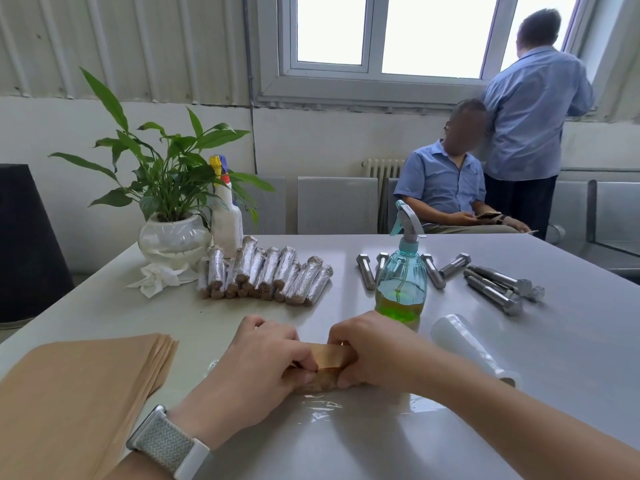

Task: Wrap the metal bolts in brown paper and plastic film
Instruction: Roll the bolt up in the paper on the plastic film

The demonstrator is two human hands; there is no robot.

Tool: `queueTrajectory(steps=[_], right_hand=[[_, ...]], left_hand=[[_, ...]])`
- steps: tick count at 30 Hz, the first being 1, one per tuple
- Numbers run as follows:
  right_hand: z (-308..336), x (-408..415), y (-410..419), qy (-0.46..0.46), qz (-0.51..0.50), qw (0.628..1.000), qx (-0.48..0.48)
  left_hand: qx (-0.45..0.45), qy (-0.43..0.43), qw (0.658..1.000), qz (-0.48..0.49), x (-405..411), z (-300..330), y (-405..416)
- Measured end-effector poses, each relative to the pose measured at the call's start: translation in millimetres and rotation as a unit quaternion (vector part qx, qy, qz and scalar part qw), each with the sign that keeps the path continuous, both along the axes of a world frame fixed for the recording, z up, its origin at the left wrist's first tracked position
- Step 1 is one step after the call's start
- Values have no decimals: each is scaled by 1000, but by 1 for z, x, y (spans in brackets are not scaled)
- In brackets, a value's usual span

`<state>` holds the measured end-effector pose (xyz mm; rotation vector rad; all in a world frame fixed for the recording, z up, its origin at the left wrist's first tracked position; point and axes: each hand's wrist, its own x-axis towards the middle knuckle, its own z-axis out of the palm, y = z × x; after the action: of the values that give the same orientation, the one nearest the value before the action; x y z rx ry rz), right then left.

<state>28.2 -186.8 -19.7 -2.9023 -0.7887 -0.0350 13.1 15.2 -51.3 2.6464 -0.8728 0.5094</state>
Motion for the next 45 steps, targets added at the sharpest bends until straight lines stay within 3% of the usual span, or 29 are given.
queueTrajectory(steps=[4,10,14,19,23,27,32,39,45], right_hand=[[-4,-8,0,-23,-9,1000,-1],[-9,-24,0,-62,-21,998,19],[-16,-32,0,-112,-6,994,2],[-21,-42,0,-223,17,973,-50],[-31,-48,-2,-246,12,965,-87],[-37,-50,-4,-282,26,955,-91],[-46,-49,-7,-321,51,943,-73],[-52,-47,-11,-334,68,938,-70],[-46,-48,-28,-270,122,955,-26]], left_hand=[[18,-28,999,-31,2,4,5],[-31,17,999,-17,1,5,6],[26,-19,999,-23,3,10,4],[54,13,998,12,2,15,-2],[106,31,992,59,14,24,-15],[147,116,978,94,27,42,-24],[142,205,967,53,31,46,-16],[128,131,983,15,22,31,-11],[24,109,994,-2,9,13,3]])
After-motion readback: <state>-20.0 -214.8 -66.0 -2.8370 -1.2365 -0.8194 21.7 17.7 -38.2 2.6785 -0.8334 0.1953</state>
